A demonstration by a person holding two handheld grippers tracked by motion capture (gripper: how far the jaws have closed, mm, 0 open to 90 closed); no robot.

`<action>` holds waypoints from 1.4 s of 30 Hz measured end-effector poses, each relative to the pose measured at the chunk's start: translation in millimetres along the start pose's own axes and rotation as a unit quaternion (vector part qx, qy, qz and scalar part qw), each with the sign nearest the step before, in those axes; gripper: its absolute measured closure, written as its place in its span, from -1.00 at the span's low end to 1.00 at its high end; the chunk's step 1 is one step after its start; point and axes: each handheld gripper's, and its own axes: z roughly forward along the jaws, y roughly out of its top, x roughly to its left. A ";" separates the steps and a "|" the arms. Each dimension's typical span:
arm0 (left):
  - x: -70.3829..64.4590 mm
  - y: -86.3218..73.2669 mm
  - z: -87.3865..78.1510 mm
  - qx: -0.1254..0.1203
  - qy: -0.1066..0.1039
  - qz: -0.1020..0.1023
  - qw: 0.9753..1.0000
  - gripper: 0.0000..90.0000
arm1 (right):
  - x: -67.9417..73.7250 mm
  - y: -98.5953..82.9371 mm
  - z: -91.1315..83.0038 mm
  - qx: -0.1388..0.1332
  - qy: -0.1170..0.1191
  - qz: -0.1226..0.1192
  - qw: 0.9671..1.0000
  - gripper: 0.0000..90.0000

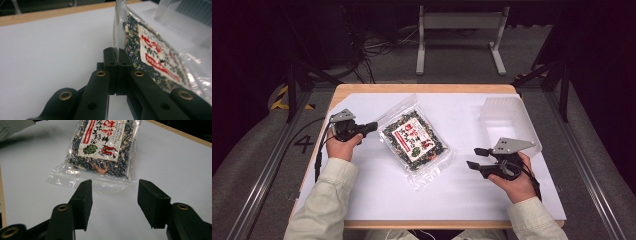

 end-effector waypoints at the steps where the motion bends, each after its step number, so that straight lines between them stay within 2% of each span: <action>1: -2.8 3.1 -3.4 -0.006 -0.005 0.000 1.000 0.99 | 0.0 0.9 -1.2 0.000 0.002 0.001 1.000 0.07; 5: -13.3 12.9 -12.0 -0.021 -0.016 0.009 1.000 0.99 | -1.2 3.8 -3.9 0.001 0.005 0.002 1.000 0.13; 7: -21.8 20.2 -16.9 -0.029 -0.023 0.026 0.999 0.99 | -2.0 6.3 -5.2 -0.001 0.006 0.001 1.000 0.14; 8: -25.6 22.3 -18.4 -0.029 -0.025 0.026 0.999 0.99 | -2.2 8.3 -6.1 -0.003 0.007 0.000 1.000 0.14; 13: -45.8 39.4 -29.9 -0.043 -0.044 0.064 0.996 0.99 | -3.5 16.6 -8.6 -0.012 0.007 -0.005 1.000 0.14; 16: -56.2 46.6 -36.5 -0.051 -0.057 0.075 0.994 0.99 | -4.5 22.8 -8.2 -0.016 0.007 -0.007 1.000 0.14; 21: -67.9 54.5 -46.6 -0.064 -0.064 0.092 0.992 0.99 | -3.1 35.9 -6.3 -0.023 0.010 -0.015 1.000 0.08; 27: -82.9 62.7 -58.4 -0.082 -0.076 0.125 0.986 0.99 | -1.8 50.3 0.5 -0.027 0.014 -0.022 0.999 -0.07; 29: -85.5 63.6 -60.1 -0.083 -0.079 0.126 0.985 0.99 | -2.4 54.0 3.4 -0.029 0.017 -0.021 0.999 -0.13; 30: -91.3 66.0 -63.7 -0.089 -0.085 0.137 0.983 1.00 | -3.1 56.4 5.8 -0.033 0.021 -0.018 0.999 -0.18; 33: -99.0 68.2 -67.8 -0.097 -0.090 0.144 0.981 0.99 | -5.3 60.4 10.7 -0.041 0.026 -0.010 0.999 -0.28; 37: -106.5 70.7 -73.1 -0.108 -0.103 0.150 0.977 1.00 | -7.1 65.4 16.8 -0.060 0.045 0.003 0.997 -0.34; 40: -108.9 71.0 -75.1 -0.112 -0.108 0.150 0.976 1.00 | -6.3 67.5 21.4 -0.079 0.054 0.005 0.995 -0.37; 42: -110.5 71.2 -75.9 -0.114 -0.109 0.151 0.976 1.00 | -5.3 67.9 24.5 -0.088 0.051 0.005 0.995 -0.39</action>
